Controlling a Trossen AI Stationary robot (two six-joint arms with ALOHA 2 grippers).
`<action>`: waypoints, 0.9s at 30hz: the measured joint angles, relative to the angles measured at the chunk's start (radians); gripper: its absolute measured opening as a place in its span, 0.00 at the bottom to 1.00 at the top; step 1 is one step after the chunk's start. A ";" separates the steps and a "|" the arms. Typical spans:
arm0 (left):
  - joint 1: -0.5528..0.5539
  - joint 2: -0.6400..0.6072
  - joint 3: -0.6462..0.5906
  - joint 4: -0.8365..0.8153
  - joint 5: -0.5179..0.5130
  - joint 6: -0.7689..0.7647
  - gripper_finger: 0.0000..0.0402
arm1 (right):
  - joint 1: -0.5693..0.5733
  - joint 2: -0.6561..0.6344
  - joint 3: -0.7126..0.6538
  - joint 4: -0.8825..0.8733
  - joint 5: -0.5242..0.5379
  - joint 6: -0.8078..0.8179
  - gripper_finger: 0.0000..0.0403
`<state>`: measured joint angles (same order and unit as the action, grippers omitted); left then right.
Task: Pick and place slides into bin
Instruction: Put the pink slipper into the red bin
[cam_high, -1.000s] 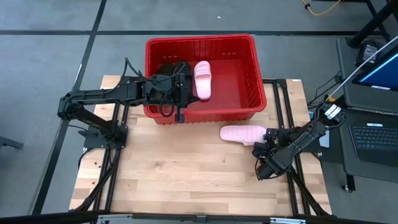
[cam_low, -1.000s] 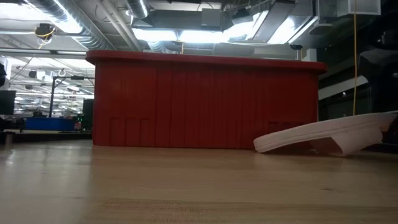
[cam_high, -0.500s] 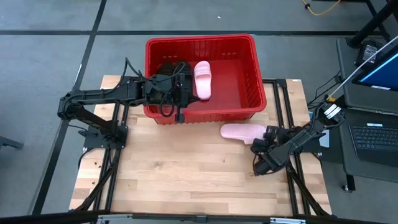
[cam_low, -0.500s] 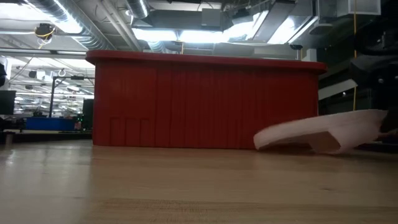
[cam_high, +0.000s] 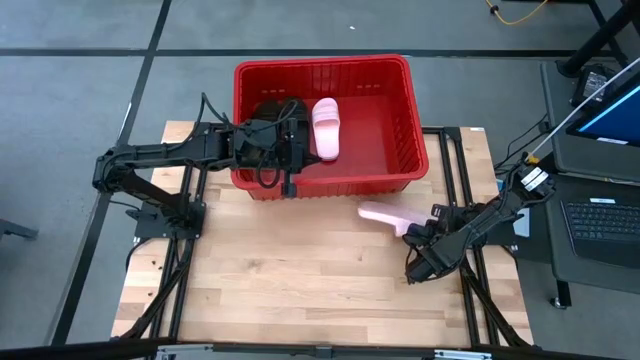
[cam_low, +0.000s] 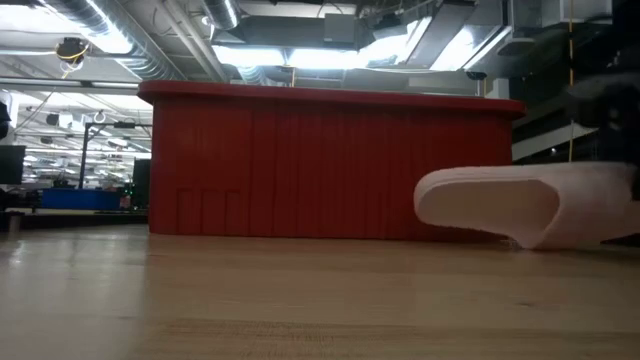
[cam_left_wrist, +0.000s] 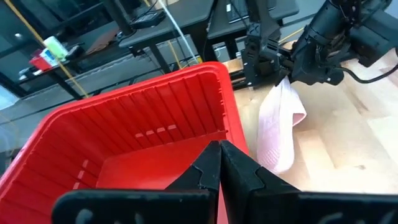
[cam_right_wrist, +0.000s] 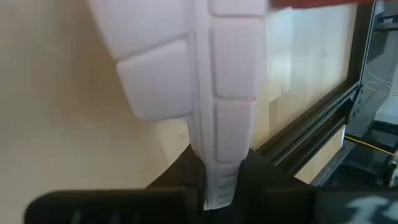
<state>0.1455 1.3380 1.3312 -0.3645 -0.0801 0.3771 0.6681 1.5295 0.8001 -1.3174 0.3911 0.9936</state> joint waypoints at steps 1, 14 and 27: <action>0.000 0.000 0.000 0.000 0.011 0.000 0.01 | 0.000 0.000 0.022 -0.014 -0.001 -0.001 0.12; -0.097 0.000 0.000 0.045 0.048 0.053 0.13 | 0.000 0.000 0.315 -0.185 0.013 0.022 0.12; -0.218 0.035 0.000 0.048 0.046 0.055 0.25 | -0.113 0.044 0.454 -0.253 0.040 -0.014 0.12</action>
<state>-0.0721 1.3728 1.3315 -0.3161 -0.0341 0.4318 0.5547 1.5733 1.2539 -1.5707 0.4311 0.9795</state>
